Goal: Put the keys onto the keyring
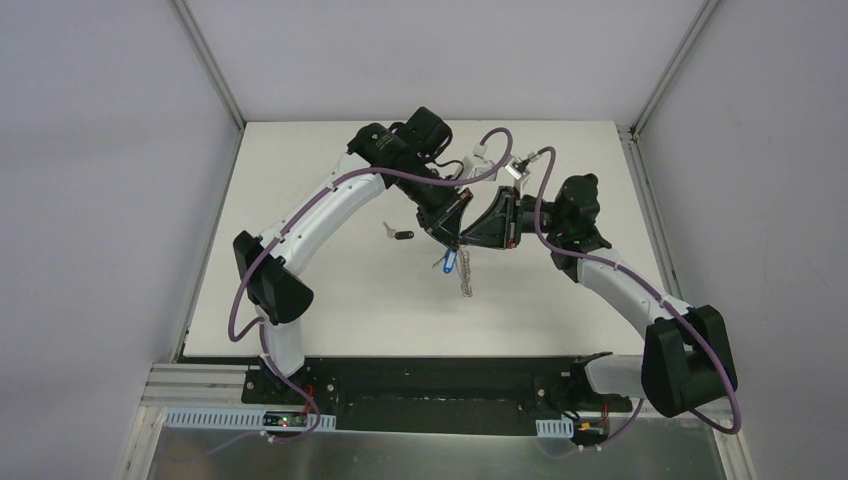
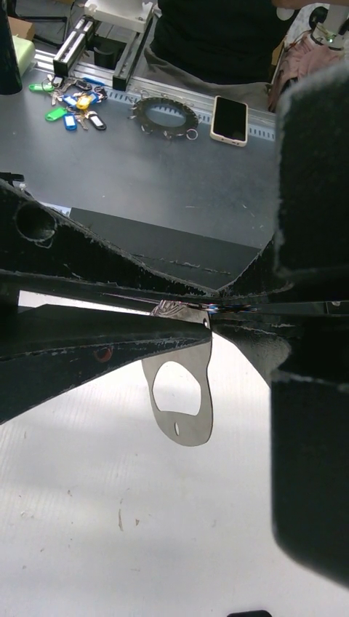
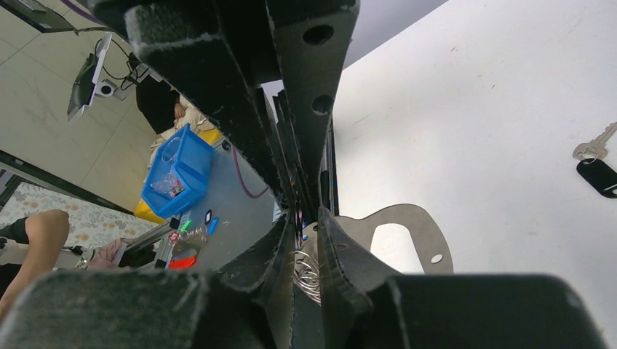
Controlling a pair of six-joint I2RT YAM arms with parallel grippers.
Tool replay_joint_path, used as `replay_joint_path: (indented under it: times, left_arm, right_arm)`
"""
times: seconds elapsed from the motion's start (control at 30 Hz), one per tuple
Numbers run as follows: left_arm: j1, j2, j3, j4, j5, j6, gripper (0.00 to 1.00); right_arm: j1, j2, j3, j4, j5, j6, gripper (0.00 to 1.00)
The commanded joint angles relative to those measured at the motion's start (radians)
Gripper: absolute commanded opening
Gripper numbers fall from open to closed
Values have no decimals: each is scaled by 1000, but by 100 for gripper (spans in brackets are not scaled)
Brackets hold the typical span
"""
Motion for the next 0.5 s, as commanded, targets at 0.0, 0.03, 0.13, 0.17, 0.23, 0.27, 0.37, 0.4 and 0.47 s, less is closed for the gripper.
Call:
replay_joint_path:
  times: [0.0, 0.03, 0.13, 0.17, 0.23, 0.27, 0.37, 0.4, 0.47]
  left_arm:
    - [-10, -5, 24, -17, 15, 23, 0]
    - [-11, -4, 24, -17, 16, 22, 0]
    - [-11, -5, 23, -17, 14, 23, 0]
    - [-11, -6, 21, -18, 14, 24, 0]
    - [-11, -6, 20, -18, 10, 26, 0]
    - [-11, -9, 20, -17, 5, 29, 0]
    - [-8, -34, 4, 8, -1, 38, 7]
    - [-4, -49, -13, 30, 2, 32, 10]
    - [8, -82, -50, 89, 23, 10, 16]
  right_arm:
    - [8, 2, 47, 13, -3, -30, 18]
    - [7, 1, 47, 13, -2, -31, 16]
    - [8, 0, 49, 11, -1, -31, 7]
    - [8, 0, 50, 10, -1, -31, 1]
    - [8, 0, 51, 8, 2, -32, 0]
    - [7, -1, 50, 8, 5, -31, 0]
    - [2, -10, 51, 9, 29, -29, 0]
    - [-3, -11, 51, 10, 39, -22, 0]
    - [-12, -9, 52, 22, 57, -1, 0]
